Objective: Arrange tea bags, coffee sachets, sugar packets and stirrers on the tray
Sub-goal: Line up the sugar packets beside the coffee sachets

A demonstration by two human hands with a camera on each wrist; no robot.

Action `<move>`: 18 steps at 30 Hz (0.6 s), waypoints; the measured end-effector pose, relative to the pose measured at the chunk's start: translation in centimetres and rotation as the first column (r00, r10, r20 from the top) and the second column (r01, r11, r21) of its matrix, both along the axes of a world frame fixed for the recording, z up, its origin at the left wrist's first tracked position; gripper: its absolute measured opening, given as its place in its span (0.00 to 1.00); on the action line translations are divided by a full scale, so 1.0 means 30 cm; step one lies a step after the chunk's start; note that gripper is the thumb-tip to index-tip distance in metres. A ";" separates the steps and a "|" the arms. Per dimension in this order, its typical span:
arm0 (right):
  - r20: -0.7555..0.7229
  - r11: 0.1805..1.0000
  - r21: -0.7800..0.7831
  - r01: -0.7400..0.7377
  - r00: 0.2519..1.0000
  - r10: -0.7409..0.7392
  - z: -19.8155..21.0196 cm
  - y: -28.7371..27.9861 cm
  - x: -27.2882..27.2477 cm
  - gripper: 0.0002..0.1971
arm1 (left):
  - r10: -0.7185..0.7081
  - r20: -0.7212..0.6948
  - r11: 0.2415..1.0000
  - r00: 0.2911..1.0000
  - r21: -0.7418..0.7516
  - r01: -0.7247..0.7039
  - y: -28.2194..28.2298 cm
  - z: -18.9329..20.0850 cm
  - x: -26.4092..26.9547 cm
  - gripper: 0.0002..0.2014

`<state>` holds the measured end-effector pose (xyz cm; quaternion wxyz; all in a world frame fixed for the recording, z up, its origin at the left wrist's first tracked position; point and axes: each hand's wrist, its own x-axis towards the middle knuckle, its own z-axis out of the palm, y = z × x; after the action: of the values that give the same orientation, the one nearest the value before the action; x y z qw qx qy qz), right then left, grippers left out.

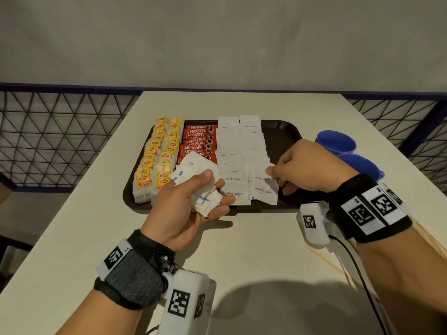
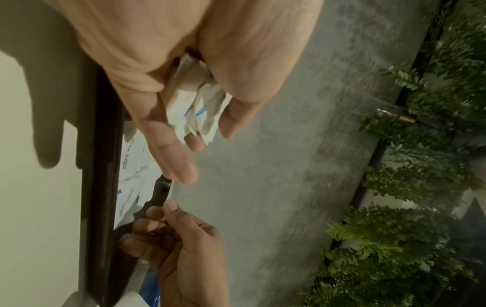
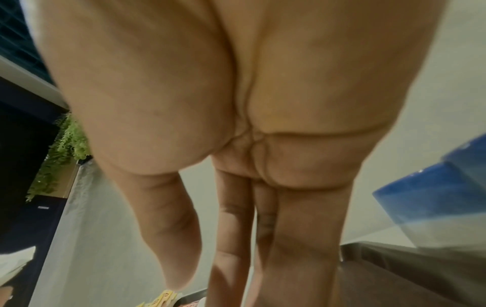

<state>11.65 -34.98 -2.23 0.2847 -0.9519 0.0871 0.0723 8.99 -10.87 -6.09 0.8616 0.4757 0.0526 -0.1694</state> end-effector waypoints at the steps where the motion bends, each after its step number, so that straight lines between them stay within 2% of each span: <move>1: -0.013 1.000 -0.003 -0.008 1.000 0.008 -0.006 0.004 0.002 0.15 | -0.003 0.001 1.000 1.000 0.002 0.003 0.000 -0.001 0.000 0.23; 5: 0.013 0.998 -0.040 -0.040 0.999 0.041 -0.013 0.010 0.010 0.13 | -0.012 0.004 1.000 1.000 0.003 0.012 0.002 -0.003 0.002 0.19; 9: -0.021 0.977 0.077 -0.197 0.980 0.199 -0.005 0.026 -0.004 0.05 | -0.011 0.002 1.000 1.000 0.005 0.011 0.002 -0.001 0.002 0.27; 12: -0.085 0.945 0.041 -0.323 0.942 0.326 -0.026 0.057 -0.010 0.05 | -0.008 -0.002 1.000 1.000 0.012 0.008 0.000 -0.003 0.003 0.30; 14: -0.091 0.943 -0.011 -0.332 0.940 0.330 -0.034 0.064 -0.006 0.08 | -0.005 -0.004 1.000 1.000 0.019 0.005 0.000 -0.004 0.004 0.32; 18: -0.079 0.955 -0.017 -0.295 0.953 0.293 -0.037 0.049 0.006 0.09 | 0.002 -0.015 1.000 1.000 0.018 -0.002 -0.001 -0.002 0.001 0.32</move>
<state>11.83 -33.51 -3.33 0.2538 -0.9548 -0.0437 0.1486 9.04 -10.89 -6.14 0.8571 0.4819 0.0612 -0.1717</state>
